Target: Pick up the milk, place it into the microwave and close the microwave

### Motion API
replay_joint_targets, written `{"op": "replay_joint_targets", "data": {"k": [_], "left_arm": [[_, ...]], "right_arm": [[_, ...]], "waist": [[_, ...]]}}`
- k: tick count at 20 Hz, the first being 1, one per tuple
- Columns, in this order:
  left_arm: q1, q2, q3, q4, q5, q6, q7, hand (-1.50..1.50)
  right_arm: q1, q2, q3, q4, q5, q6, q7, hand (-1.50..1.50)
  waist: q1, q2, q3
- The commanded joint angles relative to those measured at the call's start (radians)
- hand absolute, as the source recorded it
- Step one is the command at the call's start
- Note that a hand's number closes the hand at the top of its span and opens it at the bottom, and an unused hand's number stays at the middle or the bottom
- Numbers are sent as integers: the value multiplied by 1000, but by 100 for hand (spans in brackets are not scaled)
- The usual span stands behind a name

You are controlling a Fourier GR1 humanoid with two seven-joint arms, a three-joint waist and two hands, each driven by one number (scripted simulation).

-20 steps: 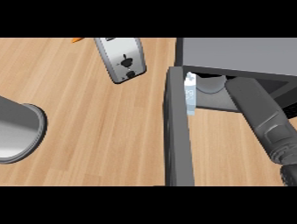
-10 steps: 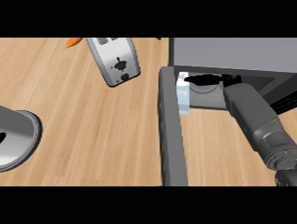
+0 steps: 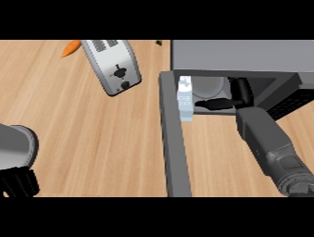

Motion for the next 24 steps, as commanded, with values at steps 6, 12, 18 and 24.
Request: {"op": "replay_joint_targets", "data": {"k": [6, 12, 18, 24], "left_arm": [[16, -7, -175, 9, -85, 81, 5, 150], [-75, -7, -346, 35, -213, 171, 40, 150], [-177, -7, -442, 115, -329, 262, 11, 150], [-284, -7, -561, 256, -452, 280, -56, 150]], "right_arm": [[225, 36, 23, -107, -32, 129, -106, -150], [369, 53, 88, -247, -19, 166, -71, -150], [559, 60, 117, -504, -65, 205, 11, -150], [805, 16, 149, -740, -88, 282, 18, -150]], "waist": [[-38, -17, -2], [-62, -23, -3], [-69, -25, -4], [-63, -20, -4]]}}
